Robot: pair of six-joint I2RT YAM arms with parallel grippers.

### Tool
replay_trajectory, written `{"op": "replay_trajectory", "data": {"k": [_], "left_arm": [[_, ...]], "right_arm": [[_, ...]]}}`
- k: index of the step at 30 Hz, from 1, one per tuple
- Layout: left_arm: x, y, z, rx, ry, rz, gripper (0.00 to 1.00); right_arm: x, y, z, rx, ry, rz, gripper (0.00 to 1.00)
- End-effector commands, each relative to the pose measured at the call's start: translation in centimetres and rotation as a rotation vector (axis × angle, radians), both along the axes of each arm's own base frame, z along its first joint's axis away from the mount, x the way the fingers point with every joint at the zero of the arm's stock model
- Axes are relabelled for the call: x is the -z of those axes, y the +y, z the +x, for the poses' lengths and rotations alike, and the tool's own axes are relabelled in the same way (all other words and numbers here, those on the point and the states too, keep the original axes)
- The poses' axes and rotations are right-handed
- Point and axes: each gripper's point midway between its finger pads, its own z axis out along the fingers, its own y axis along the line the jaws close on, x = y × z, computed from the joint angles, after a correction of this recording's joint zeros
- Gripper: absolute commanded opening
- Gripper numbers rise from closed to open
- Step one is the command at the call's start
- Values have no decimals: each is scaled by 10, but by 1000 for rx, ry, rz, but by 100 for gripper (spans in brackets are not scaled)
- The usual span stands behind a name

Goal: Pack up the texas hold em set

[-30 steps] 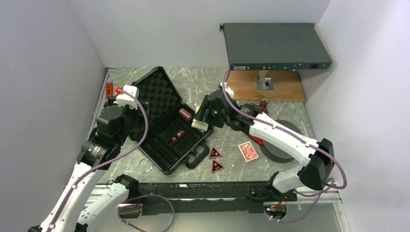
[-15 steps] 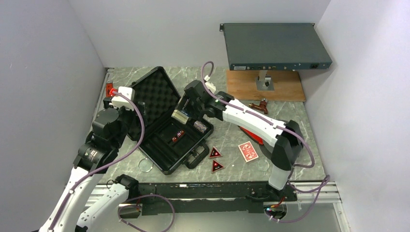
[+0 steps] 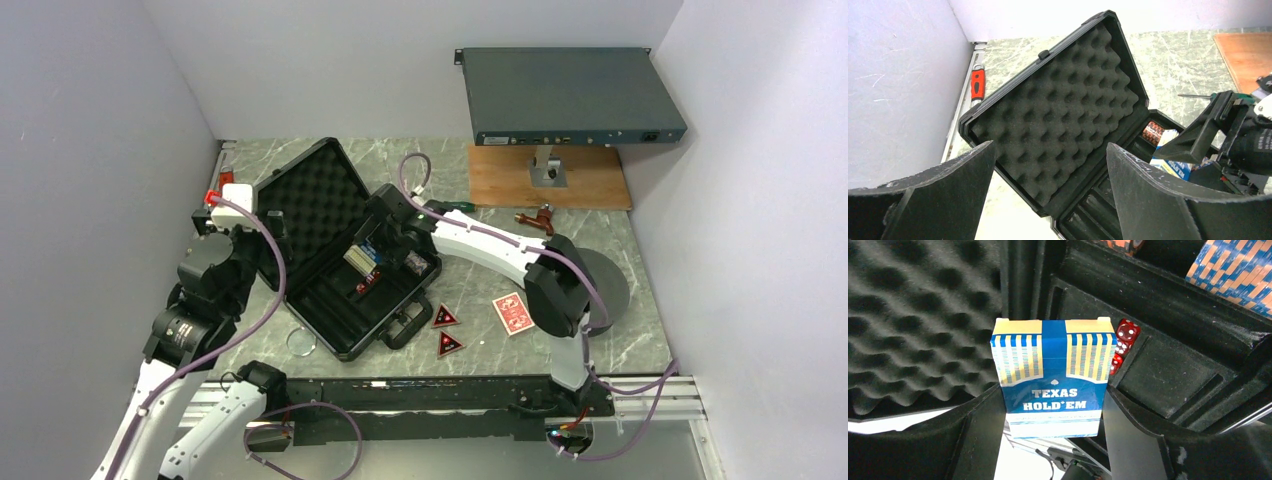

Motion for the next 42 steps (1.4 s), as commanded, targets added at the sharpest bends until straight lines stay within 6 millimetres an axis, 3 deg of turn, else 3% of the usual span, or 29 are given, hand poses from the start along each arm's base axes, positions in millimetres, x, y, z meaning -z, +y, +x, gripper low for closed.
{"op": "replay_trajectory", "data": {"k": [1, 20, 36, 42], "left_arm": [[-9, 7, 0, -41, -45, -31, 87], [-10, 8, 0, -39, -52, -46, 88], [-12, 9, -1, -42, -58, -47, 88], [-11, 9, 0, -41, -54, -46, 88]], "right_arm": [[-39, 27, 11, 33, -35, 143, 0], [3, 62, 11, 21, 34, 97, 0], [27, 75, 3, 36, 47, 123, 0], [39, 67, 9, 79, 38, 70, 0]]}}
